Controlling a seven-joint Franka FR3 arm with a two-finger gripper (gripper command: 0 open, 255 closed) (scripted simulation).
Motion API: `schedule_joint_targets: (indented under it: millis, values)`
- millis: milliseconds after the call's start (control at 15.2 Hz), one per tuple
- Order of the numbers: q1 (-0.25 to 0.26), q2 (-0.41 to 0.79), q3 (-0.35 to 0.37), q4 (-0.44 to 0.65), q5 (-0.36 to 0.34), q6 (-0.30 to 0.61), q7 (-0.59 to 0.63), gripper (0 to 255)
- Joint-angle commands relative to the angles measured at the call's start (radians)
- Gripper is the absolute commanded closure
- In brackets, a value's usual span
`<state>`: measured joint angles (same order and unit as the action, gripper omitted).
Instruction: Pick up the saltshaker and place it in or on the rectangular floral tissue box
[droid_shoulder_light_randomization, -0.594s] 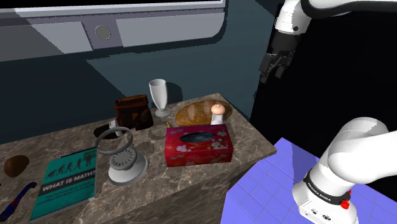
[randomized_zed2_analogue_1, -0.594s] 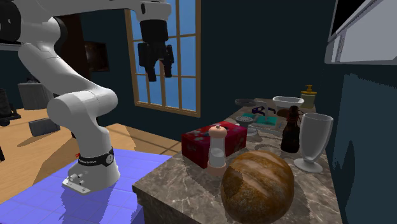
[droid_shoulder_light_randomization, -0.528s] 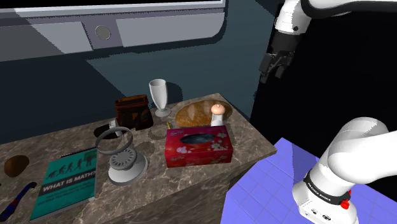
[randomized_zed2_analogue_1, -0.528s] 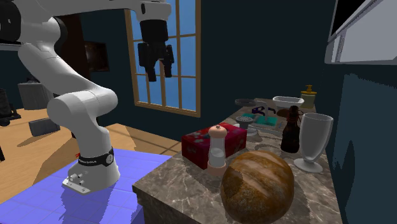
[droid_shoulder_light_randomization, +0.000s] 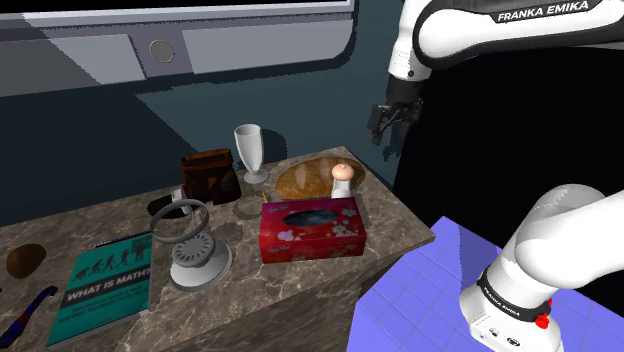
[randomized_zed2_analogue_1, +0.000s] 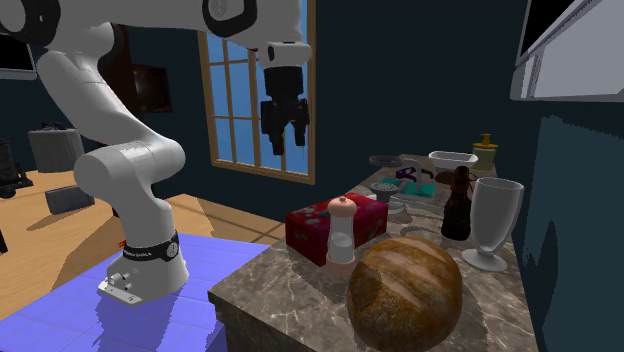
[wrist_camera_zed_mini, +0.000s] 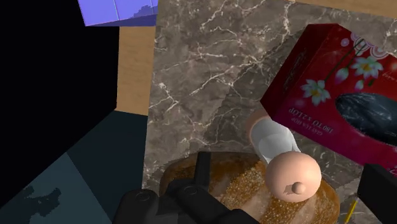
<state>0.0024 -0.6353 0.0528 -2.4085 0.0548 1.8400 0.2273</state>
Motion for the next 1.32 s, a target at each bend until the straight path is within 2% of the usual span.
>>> schedule_joint_targets:
  millis: [0,396,726,1254]
  values:
    - [-0.004,0.062,0.023,0.002,0.004,0.062,0.042,0]
    - [-0.019,0.280,0.086,0.059,-0.009,0.223,0.173,0]
    - [-0.032,0.461,0.124,0.140,-0.046,0.319,0.281,0]
    - [-0.033,0.514,0.126,0.088,-0.058,0.423,0.290,0]
